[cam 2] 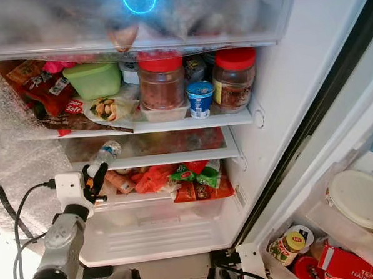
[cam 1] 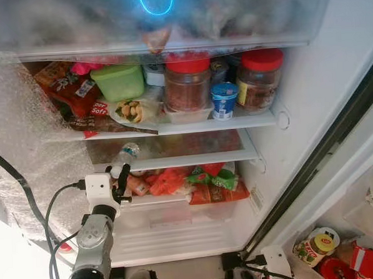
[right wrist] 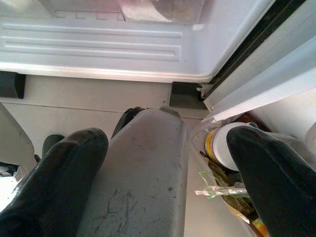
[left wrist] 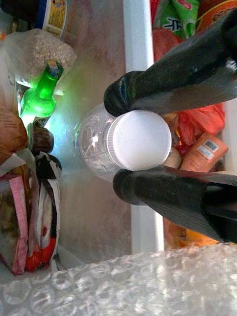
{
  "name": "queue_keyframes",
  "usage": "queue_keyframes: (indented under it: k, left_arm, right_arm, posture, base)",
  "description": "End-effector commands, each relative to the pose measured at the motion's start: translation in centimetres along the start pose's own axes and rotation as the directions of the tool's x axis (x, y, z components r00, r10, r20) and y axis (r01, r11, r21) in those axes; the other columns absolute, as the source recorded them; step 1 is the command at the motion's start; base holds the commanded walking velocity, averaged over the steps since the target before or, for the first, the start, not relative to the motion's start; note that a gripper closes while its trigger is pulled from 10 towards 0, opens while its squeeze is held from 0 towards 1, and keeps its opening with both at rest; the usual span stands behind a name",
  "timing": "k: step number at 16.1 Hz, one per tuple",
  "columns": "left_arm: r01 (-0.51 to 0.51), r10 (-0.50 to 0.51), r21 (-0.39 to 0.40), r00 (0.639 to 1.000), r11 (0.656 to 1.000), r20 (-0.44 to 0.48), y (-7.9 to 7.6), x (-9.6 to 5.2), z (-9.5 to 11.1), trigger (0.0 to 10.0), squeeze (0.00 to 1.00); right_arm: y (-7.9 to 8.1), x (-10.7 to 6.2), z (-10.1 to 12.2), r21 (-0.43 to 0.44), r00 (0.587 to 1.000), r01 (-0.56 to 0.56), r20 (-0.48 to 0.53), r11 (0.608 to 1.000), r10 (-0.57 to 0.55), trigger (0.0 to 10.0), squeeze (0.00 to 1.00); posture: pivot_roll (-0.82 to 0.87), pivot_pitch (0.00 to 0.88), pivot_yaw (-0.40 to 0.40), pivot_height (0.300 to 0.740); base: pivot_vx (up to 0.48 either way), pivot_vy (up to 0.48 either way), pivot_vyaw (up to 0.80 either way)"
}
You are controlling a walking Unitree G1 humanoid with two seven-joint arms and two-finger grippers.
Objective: Restocking fridge
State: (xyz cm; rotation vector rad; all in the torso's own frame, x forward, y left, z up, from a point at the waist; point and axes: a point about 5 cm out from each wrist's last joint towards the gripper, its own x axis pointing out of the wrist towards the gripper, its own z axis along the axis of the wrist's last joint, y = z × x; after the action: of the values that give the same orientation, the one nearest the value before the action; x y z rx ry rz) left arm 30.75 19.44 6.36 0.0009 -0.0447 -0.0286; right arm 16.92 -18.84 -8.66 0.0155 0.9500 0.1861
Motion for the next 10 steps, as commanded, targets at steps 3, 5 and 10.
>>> queue_keyframes:
  k: [3,5,10]
  left_arm:
    - [-0.035,0.032,-0.024,0.991,0.999,-0.127,0.1,-0.3,-1.7,10.0,0.00]
    - [-0.056,0.052,-0.024,0.988,0.998,-0.142,0.3,-0.3,-1.8,10.0,0.00]
    - [-0.091,0.084,-0.022,0.974,0.996,-0.209,0.2,1.0,-1.6,10.0,0.00]
  right_arm:
    - [-0.4,-0.6,-2.4,0.027,0.995,0.030,-0.094,0.999,-0.027,10.0,0.00]
    - [-0.4,-0.6,-2.4,0.028,0.995,0.029,-0.094,0.999,-0.026,10.0,0.00]
    - [-0.4,-0.6,-2.5,0.020,0.995,0.020,-0.102,1.000,-0.017,10.0,0.00]
  posture:
    - [0.01,0.043,-0.044,0.636]
    - [0.01,0.044,-0.045,0.636]
    - [0.01,0.053,-0.043,0.636]
  base:
    - [0.000,0.000,0.00]
    - [0.000,0.000,0.00]
    - [0.000,0.000,0.00]
